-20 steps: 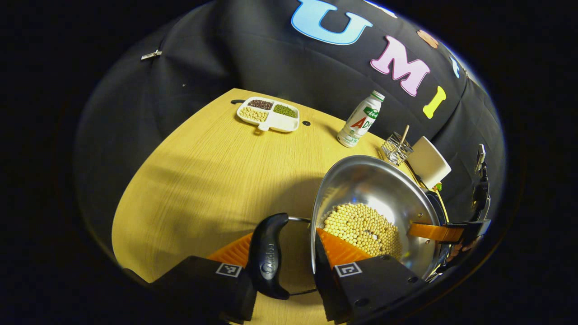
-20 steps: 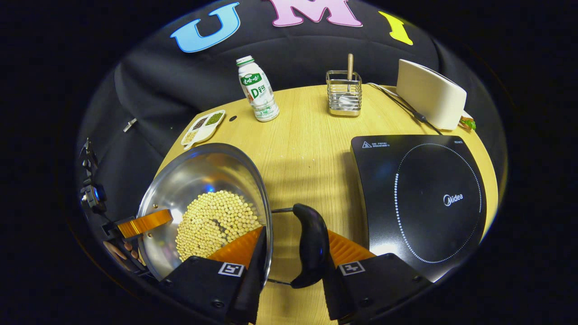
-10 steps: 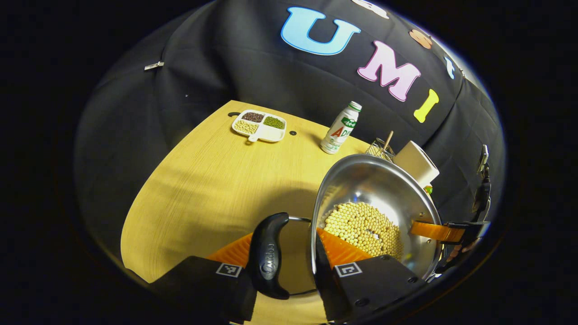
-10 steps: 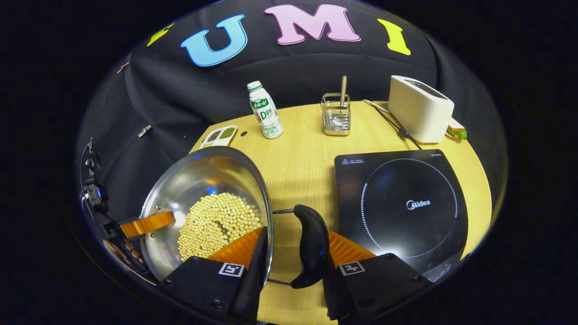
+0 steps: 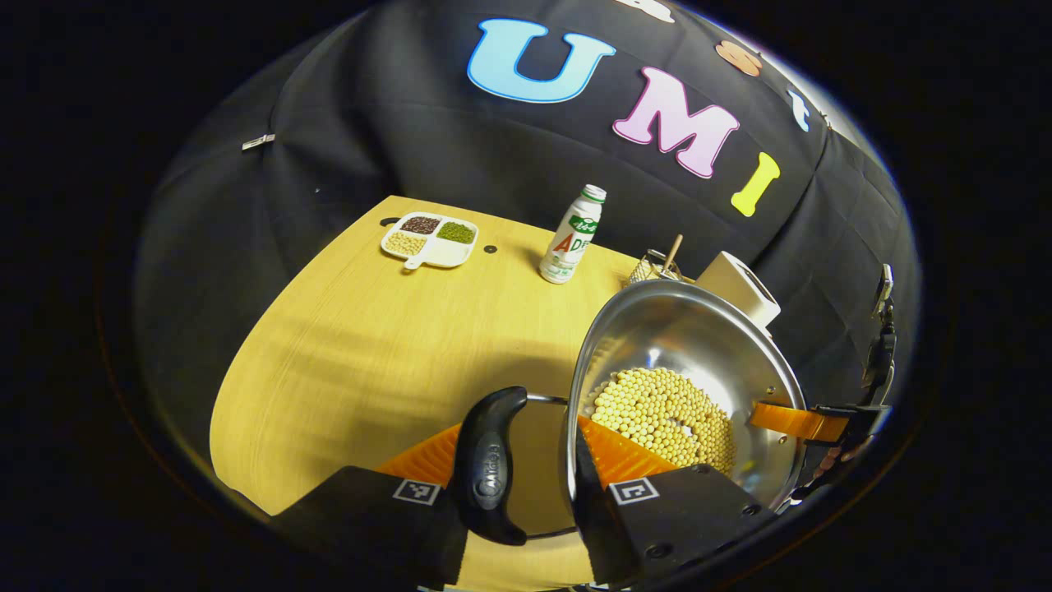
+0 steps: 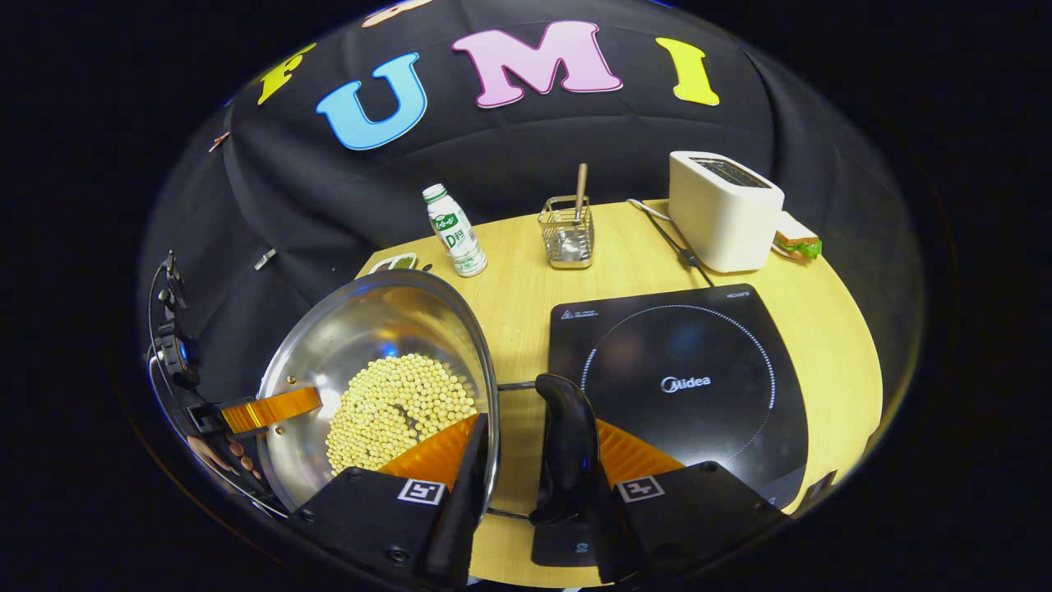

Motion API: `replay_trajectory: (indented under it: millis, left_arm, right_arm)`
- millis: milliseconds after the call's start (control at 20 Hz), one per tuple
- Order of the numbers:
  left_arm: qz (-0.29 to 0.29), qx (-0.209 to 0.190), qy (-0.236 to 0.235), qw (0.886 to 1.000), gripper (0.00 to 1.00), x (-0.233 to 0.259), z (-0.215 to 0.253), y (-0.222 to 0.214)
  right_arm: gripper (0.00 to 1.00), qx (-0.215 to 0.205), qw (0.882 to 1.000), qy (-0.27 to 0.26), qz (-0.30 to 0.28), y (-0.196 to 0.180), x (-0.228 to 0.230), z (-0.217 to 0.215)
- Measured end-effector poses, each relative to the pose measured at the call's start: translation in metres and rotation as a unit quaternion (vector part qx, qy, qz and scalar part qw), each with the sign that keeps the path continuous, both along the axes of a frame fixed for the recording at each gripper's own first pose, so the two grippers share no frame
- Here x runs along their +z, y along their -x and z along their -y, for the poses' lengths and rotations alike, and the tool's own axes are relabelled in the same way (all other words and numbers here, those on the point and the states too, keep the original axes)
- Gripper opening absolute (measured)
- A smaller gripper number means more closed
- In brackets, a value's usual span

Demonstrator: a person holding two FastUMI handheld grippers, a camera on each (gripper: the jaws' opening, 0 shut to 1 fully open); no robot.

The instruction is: First push the handle of the pot to place it horizontally, then grasp the pot with both hands and set it on the induction cooktop.

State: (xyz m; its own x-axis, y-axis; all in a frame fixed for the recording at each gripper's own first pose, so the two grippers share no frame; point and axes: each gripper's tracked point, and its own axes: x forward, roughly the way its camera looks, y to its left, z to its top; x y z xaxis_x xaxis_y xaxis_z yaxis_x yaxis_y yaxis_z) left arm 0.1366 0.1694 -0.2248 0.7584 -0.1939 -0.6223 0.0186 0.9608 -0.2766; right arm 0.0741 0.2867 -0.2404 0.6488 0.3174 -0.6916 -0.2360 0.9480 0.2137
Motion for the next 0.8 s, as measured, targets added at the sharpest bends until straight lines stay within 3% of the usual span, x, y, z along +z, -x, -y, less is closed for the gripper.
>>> replay_trajectory:
  millis: [550,600,650,800]
  left_arm:
    - [-0.005,-0.029,-0.005,1.000,0.60,-0.002,0.092,-0.025]
    - [-0.006,-0.030,-0.006,1.000,0.60,0.000,0.101,-0.022]
    - [-0.005,-0.030,-0.008,0.999,0.60,0.000,0.107,-0.024]
    - [-0.009,-0.032,-0.006,0.999,0.60,-0.006,0.129,-0.030]
  right_arm:
    - [0.60,-0.031,1.000,-0.007,0.001,-0.021,0.007,0.091]
    - [0.56,-0.035,0.999,-0.009,-0.002,-0.024,0.006,0.098]
    - [0.60,-0.038,0.999,-0.010,-0.006,-0.026,0.004,0.105]
    - [0.60,-0.042,0.999,-0.007,-0.007,-0.033,0.003,0.127]
